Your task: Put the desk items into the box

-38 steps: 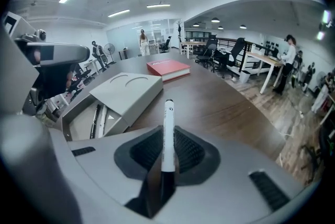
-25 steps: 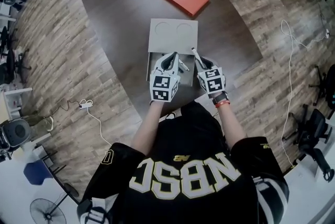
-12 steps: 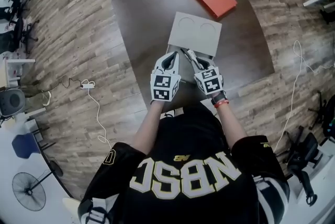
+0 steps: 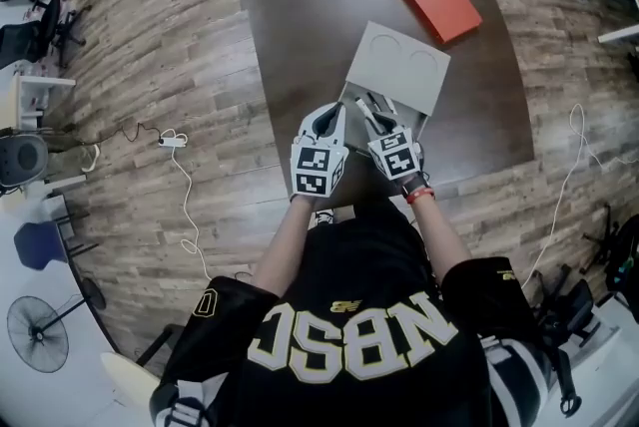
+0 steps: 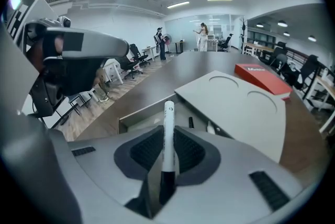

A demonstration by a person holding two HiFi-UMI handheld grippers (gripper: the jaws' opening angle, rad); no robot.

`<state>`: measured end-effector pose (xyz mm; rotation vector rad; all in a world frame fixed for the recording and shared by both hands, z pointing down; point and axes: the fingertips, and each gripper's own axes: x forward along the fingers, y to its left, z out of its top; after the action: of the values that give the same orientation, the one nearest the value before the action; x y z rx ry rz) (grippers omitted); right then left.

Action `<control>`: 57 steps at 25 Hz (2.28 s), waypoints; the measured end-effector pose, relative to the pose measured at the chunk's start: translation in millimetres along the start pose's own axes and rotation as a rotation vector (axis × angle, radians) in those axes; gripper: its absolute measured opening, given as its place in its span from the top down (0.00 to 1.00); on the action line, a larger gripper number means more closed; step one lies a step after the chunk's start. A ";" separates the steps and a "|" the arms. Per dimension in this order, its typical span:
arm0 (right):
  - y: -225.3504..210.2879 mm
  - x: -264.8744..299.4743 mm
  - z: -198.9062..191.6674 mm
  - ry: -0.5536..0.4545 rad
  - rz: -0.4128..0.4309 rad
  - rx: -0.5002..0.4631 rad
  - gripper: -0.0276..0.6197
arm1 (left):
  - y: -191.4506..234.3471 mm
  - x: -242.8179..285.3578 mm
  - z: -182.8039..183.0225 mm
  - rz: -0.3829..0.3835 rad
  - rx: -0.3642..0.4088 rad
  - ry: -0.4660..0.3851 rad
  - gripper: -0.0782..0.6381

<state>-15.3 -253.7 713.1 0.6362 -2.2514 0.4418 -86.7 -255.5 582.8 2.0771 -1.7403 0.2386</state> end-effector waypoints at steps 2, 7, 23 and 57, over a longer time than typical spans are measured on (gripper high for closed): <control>4.9 5.9 -3.1 0.015 0.008 -0.007 0.84 | 2.1 -3.5 -2.4 0.003 0.002 0.004 0.87; 11.8 21.1 -14.2 0.056 0.011 -0.030 0.84 | 10.9 -12.0 -6.1 0.024 -0.006 0.013 0.87; 13.7 38.7 -29.6 0.111 -0.031 -0.077 0.84 | 22.9 -32.1 -17.2 0.022 0.007 0.039 0.87; -21.7 -188.7 17.0 -0.375 -0.462 0.265 0.81 | -55.4 -47.5 41.5 -0.242 0.114 -0.141 0.87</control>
<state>100.8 -221.7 565.1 1.4407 -2.2998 0.4134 -48.1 -223.1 515.6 2.4149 -1.5630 0.1242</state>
